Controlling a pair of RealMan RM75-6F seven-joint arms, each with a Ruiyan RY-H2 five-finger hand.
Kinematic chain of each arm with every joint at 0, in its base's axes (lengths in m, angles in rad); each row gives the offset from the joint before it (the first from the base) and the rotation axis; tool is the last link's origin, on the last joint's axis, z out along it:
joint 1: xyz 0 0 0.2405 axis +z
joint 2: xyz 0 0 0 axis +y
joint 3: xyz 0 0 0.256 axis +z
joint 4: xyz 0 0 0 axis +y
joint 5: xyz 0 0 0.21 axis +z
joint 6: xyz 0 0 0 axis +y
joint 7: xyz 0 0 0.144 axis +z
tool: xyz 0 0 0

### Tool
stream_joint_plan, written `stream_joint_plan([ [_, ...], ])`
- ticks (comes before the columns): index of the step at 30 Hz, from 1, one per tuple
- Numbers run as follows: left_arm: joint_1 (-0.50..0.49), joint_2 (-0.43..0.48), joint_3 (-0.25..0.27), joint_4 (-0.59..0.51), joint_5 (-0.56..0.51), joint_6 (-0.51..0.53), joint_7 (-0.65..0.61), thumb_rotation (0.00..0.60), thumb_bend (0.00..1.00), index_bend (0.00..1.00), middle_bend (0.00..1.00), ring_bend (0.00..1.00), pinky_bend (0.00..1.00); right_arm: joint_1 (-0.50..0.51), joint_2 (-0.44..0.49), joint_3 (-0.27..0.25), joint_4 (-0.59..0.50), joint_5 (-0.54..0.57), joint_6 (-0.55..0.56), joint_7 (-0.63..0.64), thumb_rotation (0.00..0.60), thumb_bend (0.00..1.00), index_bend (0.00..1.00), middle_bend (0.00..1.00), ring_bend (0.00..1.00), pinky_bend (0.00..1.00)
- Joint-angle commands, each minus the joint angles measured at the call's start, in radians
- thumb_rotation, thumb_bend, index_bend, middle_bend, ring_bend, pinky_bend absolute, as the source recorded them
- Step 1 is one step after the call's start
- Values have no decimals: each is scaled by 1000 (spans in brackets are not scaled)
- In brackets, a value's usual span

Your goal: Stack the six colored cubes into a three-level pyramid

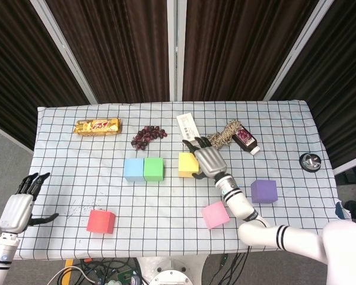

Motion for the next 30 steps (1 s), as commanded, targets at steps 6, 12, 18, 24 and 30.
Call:
stream_joint_plan([
  [6, 8, -12, -2, 10, 21, 13, -2, 600, 0, 1, 111, 0, 3, 27, -7, -7, -6, -26, -11, -13, 600, 171, 0, 433, 41, 0],
  [12, 12, -18, -9, 19, 23, 18, -3, 600, 0, 1, 111, 0, 3, 57, -51, -13, 46, -31, -17, -42, 600, 172, 0, 433, 41, 0],
  [18, 14, -25, -10, 31, 25, 10, -7, 600, 0, 1, 110, 0, 3, 78, -82, -10, 81, -44, -21, -45, 600, 171, 0, 433, 41, 0],
  [24, 17, -25, -13, 33, 22, 7, -13, 600, 0, 1, 110, 0, 3, 90, -103, -8, 101, -33, -24, -58, 600, 171, 0, 434, 41, 0],
  [30, 17, -32, -17, 41, 17, -1, -14, 600, 0, 1, 110, 0, 1, 96, -125, 3, 106, -2, -16, -74, 600, 172, 0, 434, 41, 0],
])
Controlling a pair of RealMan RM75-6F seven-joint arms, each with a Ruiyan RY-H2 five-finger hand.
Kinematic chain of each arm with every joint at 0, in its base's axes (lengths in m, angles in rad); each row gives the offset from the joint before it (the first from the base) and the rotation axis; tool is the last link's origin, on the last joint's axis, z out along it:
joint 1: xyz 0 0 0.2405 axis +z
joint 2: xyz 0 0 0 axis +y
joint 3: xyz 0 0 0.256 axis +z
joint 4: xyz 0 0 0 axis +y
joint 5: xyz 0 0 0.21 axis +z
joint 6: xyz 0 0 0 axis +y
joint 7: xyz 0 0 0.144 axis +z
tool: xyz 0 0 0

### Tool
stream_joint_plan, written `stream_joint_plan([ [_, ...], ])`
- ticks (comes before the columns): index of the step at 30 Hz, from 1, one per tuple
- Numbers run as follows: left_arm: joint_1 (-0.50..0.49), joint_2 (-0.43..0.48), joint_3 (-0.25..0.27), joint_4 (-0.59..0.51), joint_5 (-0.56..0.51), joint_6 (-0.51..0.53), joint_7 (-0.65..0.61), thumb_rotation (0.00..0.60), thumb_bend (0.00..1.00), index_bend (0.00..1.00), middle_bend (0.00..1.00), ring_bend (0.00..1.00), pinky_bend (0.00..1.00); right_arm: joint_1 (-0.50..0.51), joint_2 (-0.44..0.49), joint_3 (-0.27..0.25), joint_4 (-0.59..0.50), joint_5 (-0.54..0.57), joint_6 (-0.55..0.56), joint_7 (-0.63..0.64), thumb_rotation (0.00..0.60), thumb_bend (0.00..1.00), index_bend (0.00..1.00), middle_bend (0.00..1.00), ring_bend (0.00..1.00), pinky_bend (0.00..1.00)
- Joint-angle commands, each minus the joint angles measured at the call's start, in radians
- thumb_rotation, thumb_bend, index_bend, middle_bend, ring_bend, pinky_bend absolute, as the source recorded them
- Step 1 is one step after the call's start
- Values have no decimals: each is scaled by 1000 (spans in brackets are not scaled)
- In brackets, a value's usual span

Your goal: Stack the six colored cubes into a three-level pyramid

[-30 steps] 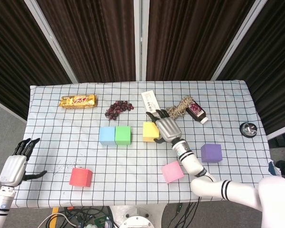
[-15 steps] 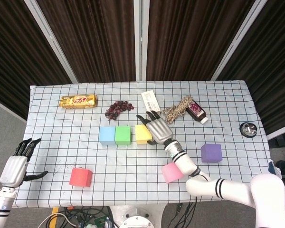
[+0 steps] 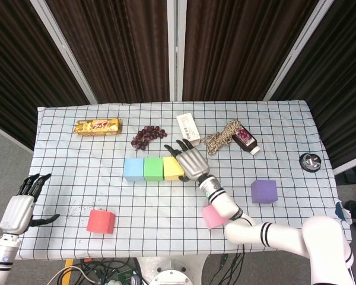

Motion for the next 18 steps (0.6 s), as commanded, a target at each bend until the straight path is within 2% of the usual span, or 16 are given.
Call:
stream_joint_plan([
  [1, 0, -5, -3, 5, -1, -1, 6, 600, 0, 1, 110, 0, 0, 4, -9, 4, 3, 10, 2, -7, 600, 171, 0, 434, 41, 0],
  [18, 4, -10, -6, 19, 1, -5, -24, 600, 0, 1, 111, 0, 0, 15, -37, 8, 21, 51, 0, -25, 600, 172, 0, 434, 41, 0],
])
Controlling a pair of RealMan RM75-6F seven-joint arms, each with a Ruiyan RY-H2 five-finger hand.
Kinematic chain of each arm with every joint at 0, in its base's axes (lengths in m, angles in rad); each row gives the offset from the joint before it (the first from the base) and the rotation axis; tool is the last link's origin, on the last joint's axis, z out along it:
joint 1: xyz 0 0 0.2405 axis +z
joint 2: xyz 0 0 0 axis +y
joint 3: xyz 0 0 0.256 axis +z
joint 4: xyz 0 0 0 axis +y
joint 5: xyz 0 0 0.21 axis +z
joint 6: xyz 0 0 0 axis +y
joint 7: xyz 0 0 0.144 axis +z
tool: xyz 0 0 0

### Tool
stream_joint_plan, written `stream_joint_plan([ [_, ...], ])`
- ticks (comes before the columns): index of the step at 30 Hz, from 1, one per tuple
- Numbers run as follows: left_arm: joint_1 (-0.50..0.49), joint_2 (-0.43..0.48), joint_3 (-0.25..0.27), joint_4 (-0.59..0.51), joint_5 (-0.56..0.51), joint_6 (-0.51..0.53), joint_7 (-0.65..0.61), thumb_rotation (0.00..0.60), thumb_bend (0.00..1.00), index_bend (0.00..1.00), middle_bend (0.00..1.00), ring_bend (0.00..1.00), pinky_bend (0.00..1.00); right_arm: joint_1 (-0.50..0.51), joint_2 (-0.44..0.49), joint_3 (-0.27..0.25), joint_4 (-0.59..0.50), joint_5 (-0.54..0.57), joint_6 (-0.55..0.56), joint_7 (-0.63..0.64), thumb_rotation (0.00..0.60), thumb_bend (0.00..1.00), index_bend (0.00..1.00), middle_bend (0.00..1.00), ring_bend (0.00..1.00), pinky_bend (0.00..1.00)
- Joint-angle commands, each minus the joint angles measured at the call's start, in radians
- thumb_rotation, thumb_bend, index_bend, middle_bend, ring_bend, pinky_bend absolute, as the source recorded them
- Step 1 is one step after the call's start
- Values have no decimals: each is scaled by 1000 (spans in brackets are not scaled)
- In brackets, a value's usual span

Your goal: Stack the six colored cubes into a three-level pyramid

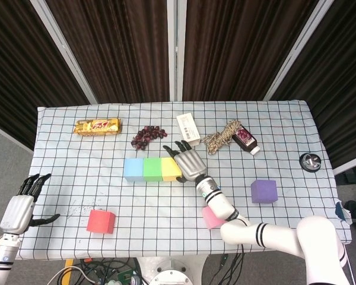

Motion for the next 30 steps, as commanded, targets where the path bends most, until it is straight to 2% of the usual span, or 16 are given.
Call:
stream_joint_plan([
  [1, 1, 0, -1, 3, -2, -1, -4, 600, 0, 1, 111, 0, 0, 2, -5, 2, 4, 3, 1, -1, 600, 172, 0, 434, 41, 0],
  [30, 6, -5, -5, 20, -3, -6, -18, 600, 0, 1, 110, 0, 0, 13, -28, 12, 14, 50, 7, -30, 600, 174, 0, 435, 41, 0],
])
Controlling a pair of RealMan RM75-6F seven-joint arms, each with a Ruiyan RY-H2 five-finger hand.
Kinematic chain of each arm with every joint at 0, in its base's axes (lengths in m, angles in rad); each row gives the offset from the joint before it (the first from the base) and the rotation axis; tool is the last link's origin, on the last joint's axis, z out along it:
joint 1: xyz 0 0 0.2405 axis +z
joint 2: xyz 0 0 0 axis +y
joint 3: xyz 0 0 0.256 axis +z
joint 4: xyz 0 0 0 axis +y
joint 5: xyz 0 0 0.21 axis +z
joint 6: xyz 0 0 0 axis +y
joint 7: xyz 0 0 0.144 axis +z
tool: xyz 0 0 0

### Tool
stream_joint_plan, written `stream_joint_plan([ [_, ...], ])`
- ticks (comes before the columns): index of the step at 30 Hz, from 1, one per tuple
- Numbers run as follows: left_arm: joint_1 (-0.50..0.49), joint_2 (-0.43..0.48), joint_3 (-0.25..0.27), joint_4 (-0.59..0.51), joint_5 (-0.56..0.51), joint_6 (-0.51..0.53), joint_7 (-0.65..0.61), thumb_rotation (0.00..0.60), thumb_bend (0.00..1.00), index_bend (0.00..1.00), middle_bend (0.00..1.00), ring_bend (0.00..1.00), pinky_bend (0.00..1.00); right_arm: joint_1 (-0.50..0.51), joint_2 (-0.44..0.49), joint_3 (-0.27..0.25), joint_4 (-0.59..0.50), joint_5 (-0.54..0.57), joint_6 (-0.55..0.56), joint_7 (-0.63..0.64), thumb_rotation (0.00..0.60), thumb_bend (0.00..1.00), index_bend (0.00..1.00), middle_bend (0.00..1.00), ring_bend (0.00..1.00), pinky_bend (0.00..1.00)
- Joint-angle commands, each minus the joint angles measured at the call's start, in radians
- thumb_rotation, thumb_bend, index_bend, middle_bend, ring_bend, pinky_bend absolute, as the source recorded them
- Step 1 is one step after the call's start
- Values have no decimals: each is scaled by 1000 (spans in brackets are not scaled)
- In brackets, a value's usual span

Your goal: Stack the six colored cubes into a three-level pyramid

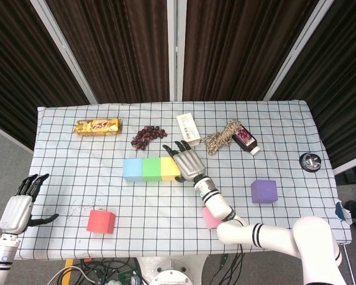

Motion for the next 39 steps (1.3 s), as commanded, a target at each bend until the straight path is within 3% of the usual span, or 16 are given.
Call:
stream_joint_plan([
  [1, 0, -1, 0, 2, -1, -2, -2, 600, 0, 1, 110, 0, 0, 1, -2, 0, 1, 4, -2, -1, 600, 173, 0, 435, 41, 0],
  [11, 0, 0, -1, 4, -2, -5, -6, 600, 0, 1, 111, 0, 0, 5, -3, 0, -3, 25, -2, -18, 600, 167, 0, 413, 39, 0],
  [19, -1, -2, -2, 7, -5, -10, -8, 600, 0, 1, 110, 0, 0, 12, 7, 1, -18, 62, -29, -24, 600, 52, 0, 91, 0, 0],
  [27, 2, 1, -2, 5, 1, -1, -12, 600, 0, 1, 110, 0, 0, 8, 24, 1, -46, 60, -14, -17, 600, 13, 0, 20, 0, 0],
  [32, 9, 26, 8, -25, 26, 23, -10, 600, 0, 1, 110, 0, 0, -12, 90, 25, -138, 30, 12, 23, 600, 9, 0, 10, 0, 0],
  [39, 13, 61, 50, -102, 79, 22, 10, 600, 0, 1, 111, 0, 0, -75, 264, 44, -340, -41, 100, 48, 600, 9, 0, 20, 0, 0],
])
